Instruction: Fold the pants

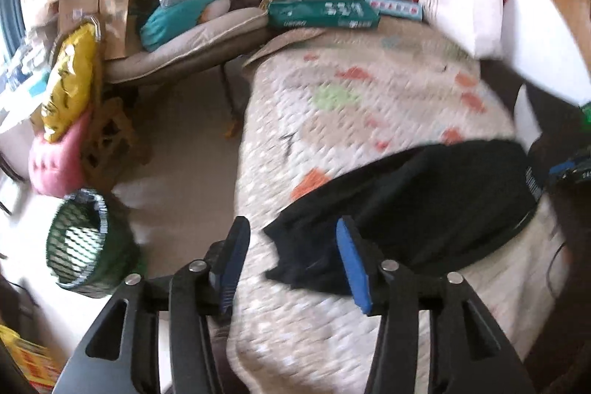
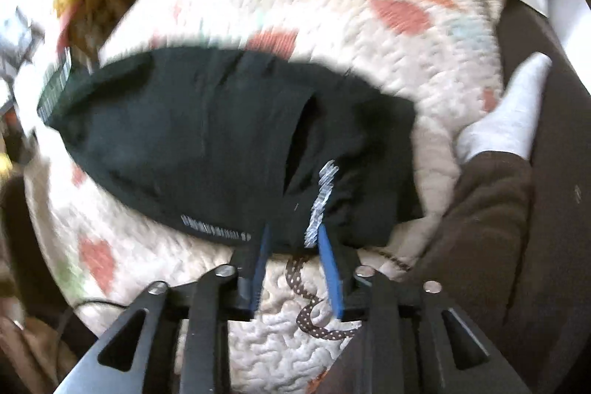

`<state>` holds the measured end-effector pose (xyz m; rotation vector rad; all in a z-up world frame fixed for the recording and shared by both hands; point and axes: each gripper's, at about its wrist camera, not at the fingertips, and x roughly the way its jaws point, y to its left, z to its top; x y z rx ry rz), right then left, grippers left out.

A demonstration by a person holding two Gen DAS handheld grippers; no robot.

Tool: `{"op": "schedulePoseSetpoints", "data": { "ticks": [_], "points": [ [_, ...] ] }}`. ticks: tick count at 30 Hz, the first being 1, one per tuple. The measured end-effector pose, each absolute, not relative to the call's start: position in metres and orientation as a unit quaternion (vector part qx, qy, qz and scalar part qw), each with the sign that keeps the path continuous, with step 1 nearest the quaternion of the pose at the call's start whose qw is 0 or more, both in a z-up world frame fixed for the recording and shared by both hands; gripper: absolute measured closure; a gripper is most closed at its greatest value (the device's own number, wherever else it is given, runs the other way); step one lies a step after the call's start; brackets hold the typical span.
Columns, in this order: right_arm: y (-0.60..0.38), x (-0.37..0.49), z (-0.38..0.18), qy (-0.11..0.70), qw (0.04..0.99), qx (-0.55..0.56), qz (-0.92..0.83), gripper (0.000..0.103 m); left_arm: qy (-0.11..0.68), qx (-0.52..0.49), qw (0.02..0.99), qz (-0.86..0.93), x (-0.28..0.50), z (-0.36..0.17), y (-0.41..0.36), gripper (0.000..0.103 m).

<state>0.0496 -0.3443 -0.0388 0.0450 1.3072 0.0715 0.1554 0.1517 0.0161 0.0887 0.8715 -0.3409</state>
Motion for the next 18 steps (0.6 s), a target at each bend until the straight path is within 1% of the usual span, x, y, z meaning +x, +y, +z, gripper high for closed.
{"op": "schedulePoseSetpoints", "data": {
  "ticks": [2,4,6,9,12,14,16,18],
  "points": [
    [-0.359,0.050,-0.024,0.583,0.810,0.055,0.018,0.067,0.421,0.029,0.890,-0.172,0.163,0.009,0.131,0.053],
    [-0.369,0.056,-0.021,0.563,0.822,0.089,0.005,0.067,0.432,0.021,0.885,-0.171,0.171,-0.008,0.104,0.053],
    [-0.365,0.067,-0.030,0.565,0.818,0.107,0.001,0.067,0.450,0.000,0.875,-0.178,0.177,-0.028,0.085,0.053],
    [-0.357,0.082,-0.060,0.584,0.800,0.138,-0.002,0.067,0.486,-0.033,0.857,-0.168,0.181,-0.064,0.068,0.053],
    [-0.357,0.092,-0.100,0.626,0.768,0.129,-0.045,0.067,0.518,-0.075,0.838,-0.155,0.179,-0.094,0.073,0.053],
    [-0.361,0.093,-0.116,0.637,0.755,0.145,-0.049,0.067,0.528,-0.105,0.829,-0.151,0.175,-0.109,0.086,0.054],
    [-0.360,0.096,-0.113,0.636,0.755,0.152,-0.053,0.067,0.515,-0.131,0.831,-0.162,0.166,-0.108,0.099,0.054],
    [-0.348,0.099,-0.102,0.633,0.763,0.114,-0.065,0.067,0.503,-0.168,0.833,-0.157,0.158,-0.105,0.114,0.054]
  ]
}}
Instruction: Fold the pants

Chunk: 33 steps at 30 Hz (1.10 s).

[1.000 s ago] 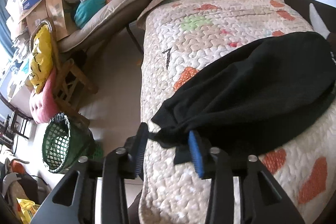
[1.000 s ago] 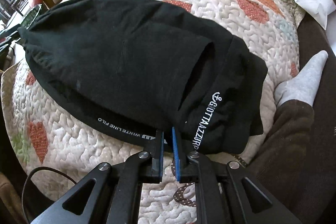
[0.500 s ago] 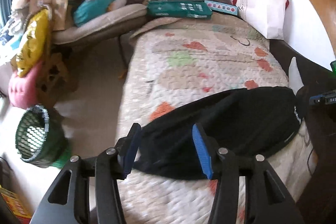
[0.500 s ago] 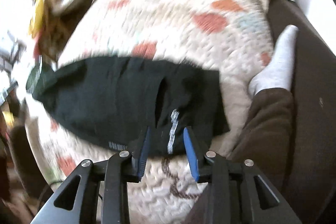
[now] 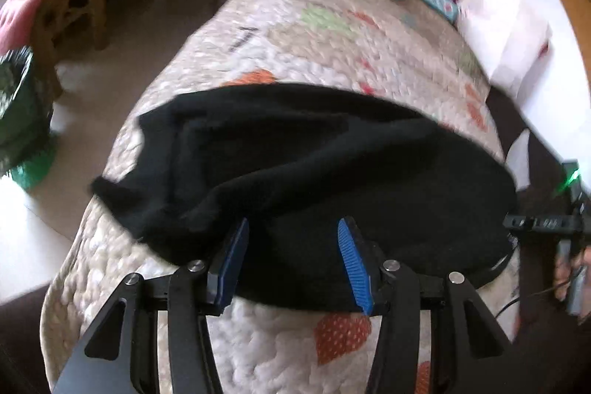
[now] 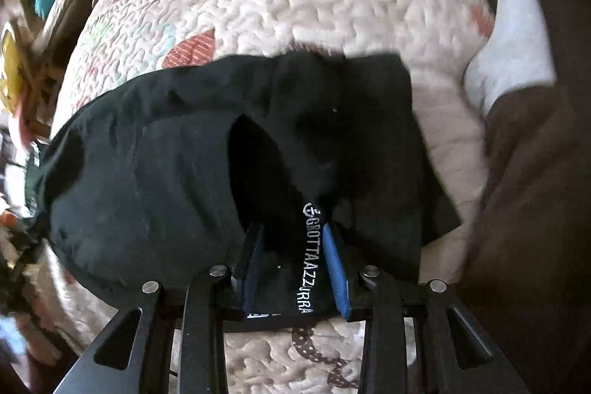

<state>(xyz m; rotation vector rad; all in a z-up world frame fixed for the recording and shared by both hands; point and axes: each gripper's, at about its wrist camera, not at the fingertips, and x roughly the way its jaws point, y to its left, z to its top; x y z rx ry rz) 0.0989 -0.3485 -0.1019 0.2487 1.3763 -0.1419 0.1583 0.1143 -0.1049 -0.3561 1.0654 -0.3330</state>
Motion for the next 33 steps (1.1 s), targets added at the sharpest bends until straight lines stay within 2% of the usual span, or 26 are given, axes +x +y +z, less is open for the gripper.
{"op": "schedulePoseSetpoints", "data": {
  "ticks": [3,5,10,12,13,14,18,20,23,26,29,31,33],
  "points": [
    [-0.309,0.106,-0.078,0.609,0.790,0.014,-0.065,0.066,0.490,-0.242,0.825,-0.142,0.151,-0.108,0.140,0.054],
    [-0.274,0.117,-0.065,0.589,0.808,-0.003,-0.022,0.066,0.492,-0.261,0.819,-0.137,0.150,-0.110,0.145,0.054],
    [-0.161,0.165,-0.067,0.575,0.807,-0.006,0.136,0.066,0.484,-0.213,0.840,-0.122,0.137,-0.103,0.128,0.054],
    [-0.117,0.178,-0.073,0.572,0.798,-0.017,0.190,0.071,0.491,-0.201,0.839,-0.119,0.135,-0.106,0.127,0.054],
    [-0.098,0.184,-0.079,0.577,0.790,-0.018,0.208,0.077,0.500,-0.205,0.833,-0.117,0.137,-0.111,0.127,0.054],
    [-0.078,0.195,-0.087,0.589,0.776,-0.013,0.227,0.079,0.506,-0.212,0.828,-0.118,0.137,-0.116,0.132,0.054],
    [-0.039,0.244,-0.134,0.648,0.735,-0.018,0.200,0.080,0.509,-0.262,0.811,-0.122,0.141,-0.122,0.149,0.054],
    [-0.037,0.260,-0.131,0.658,0.731,0.002,0.181,0.080,0.502,-0.293,0.805,-0.116,0.143,-0.121,0.162,0.054],
    [-0.023,0.260,-0.091,0.586,0.789,-0.060,0.174,0.078,0.478,-0.329,0.810,-0.081,0.144,-0.115,0.190,0.054],
    [-0.008,0.260,-0.076,0.574,0.789,-0.082,0.204,0.076,0.471,-0.345,0.809,-0.066,0.146,-0.115,0.204,0.054],
    [0.009,0.261,-0.079,0.575,0.776,-0.081,0.245,0.068,0.478,-0.346,0.804,-0.073,0.146,-0.121,0.201,0.054],
    [0.026,0.257,-0.087,0.571,0.773,-0.092,0.261,0.056,0.478,-0.345,0.803,-0.085,0.147,-0.121,0.196,0.054],
    [0.037,0.249,-0.090,0.566,0.772,-0.105,0.270,0.049,0.478,-0.348,0.801,-0.093,0.145,-0.123,0.194,0.054]
  ]
}}
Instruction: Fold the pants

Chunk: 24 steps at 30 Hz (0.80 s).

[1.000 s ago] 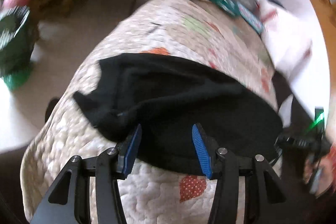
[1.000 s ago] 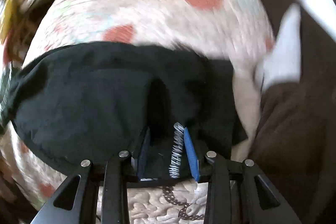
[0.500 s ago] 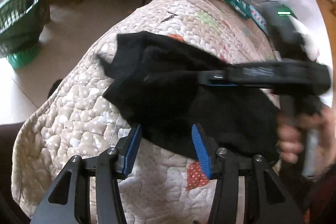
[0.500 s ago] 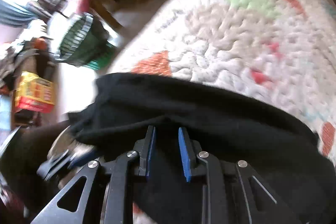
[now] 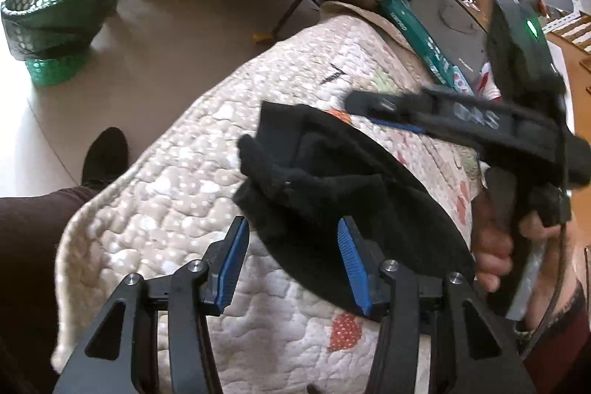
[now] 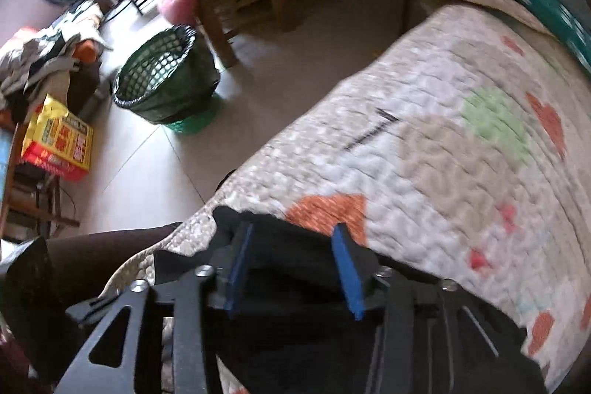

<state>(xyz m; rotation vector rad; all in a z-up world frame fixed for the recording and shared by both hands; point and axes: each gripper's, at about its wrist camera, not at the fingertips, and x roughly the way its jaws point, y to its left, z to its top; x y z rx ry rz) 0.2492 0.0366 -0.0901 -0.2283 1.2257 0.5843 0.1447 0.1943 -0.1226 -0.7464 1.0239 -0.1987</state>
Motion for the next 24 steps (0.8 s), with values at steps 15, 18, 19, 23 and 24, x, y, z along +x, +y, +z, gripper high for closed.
{"op": "schedulePoseSetpoints", "data": {
  "ticks": [15,18,19,23,24],
  "points": [
    [0.090,0.239,-0.131,0.594,0.717,-0.210,0.299,0.081,0.501,-0.335,0.790,-0.111,0.160,-0.137,0.178,0.087],
    [0.082,0.232,-0.115,0.579,0.732,-0.200,0.298,0.083,0.494,-0.342,0.790,-0.123,0.156,-0.131,0.180,0.087],
    [0.080,0.229,-0.108,0.571,0.739,-0.202,0.296,0.083,0.491,-0.338,0.793,-0.125,0.155,-0.128,0.179,0.088],
    [0.076,0.213,-0.083,0.544,0.756,-0.225,0.287,0.082,0.474,-0.318,0.809,-0.138,0.145,-0.102,0.172,0.088],
    [0.075,0.208,-0.076,0.533,0.762,-0.232,0.285,0.082,0.470,-0.315,0.813,-0.139,0.143,-0.097,0.171,0.088]
  ]
}}
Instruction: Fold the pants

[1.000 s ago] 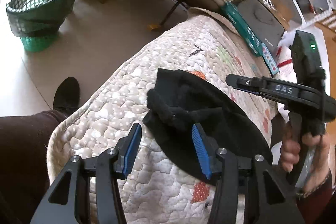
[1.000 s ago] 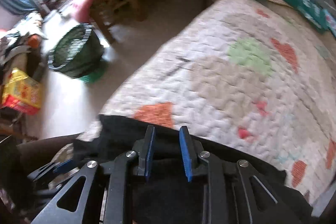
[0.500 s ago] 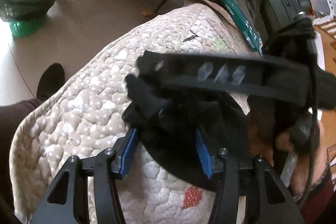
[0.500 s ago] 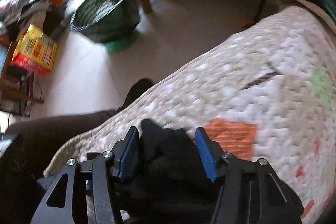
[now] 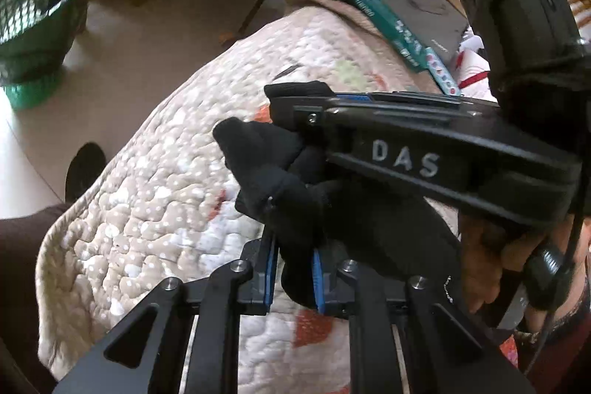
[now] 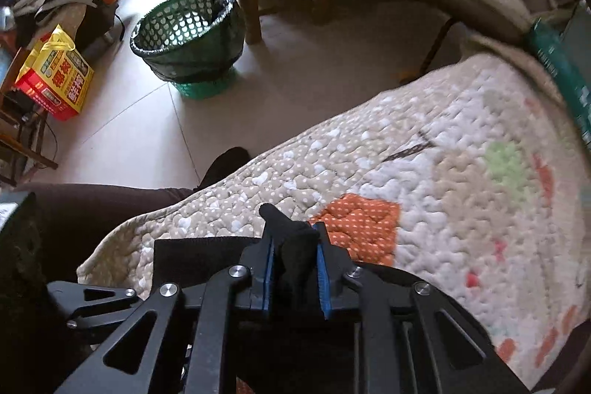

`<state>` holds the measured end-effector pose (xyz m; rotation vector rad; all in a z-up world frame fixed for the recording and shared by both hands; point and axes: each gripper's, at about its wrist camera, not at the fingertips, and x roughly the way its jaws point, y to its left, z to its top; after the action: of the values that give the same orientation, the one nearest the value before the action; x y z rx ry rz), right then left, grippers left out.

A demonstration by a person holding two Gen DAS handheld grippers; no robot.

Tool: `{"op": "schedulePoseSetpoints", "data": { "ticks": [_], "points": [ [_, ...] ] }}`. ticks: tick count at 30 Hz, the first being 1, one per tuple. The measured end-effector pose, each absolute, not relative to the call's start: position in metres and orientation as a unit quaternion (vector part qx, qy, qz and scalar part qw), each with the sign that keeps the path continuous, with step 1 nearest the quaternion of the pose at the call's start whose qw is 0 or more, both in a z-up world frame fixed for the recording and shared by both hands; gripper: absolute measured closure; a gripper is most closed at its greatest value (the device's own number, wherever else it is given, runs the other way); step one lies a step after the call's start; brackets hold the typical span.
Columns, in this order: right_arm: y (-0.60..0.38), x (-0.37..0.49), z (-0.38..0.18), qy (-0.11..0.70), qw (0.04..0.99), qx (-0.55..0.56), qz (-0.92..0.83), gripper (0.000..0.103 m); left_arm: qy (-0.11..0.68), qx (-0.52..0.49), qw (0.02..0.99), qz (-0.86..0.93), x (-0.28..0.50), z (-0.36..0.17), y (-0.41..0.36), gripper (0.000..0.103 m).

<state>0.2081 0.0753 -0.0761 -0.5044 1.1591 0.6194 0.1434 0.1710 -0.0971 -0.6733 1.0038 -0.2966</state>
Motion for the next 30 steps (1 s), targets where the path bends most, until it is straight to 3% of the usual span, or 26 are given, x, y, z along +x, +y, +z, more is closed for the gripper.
{"op": "schedulePoseSetpoints", "data": {
  "ticks": [7,12,21,23,25,28,30],
  "points": [
    [0.047,0.195,-0.034,0.507,0.791,-0.194,0.282,0.083,0.462,-0.308,0.817,-0.156,0.140,-0.068,0.156,0.088],
    [-0.005,0.190,-0.015,0.501,0.812,-0.154,0.255,0.083,0.461,-0.250,0.831,-0.186,0.145,-0.047,0.107,0.088],
    [-0.135,0.184,-0.045,0.531,0.826,-0.064,0.177,0.079,0.518,-0.139,0.811,-0.233,0.160,-0.074,-0.012,0.085],
    [-0.166,0.182,-0.059,0.545,0.824,-0.045,0.147,0.073,0.538,-0.129,0.798,-0.239,0.159,-0.085,-0.023,0.082],
    [-0.194,0.178,-0.069,0.555,0.824,-0.032,0.113,0.061,0.550,-0.140,0.783,-0.254,0.151,-0.089,-0.025,0.079],
    [-0.245,0.167,-0.068,0.551,0.832,0.015,0.071,0.044,0.552,-0.148,0.770,-0.284,0.136,-0.080,-0.018,0.067],
    [-0.271,0.158,-0.061,0.539,0.841,0.040,0.040,0.043,0.546,-0.153,0.766,-0.304,0.116,-0.072,-0.005,0.062]
  ]
}}
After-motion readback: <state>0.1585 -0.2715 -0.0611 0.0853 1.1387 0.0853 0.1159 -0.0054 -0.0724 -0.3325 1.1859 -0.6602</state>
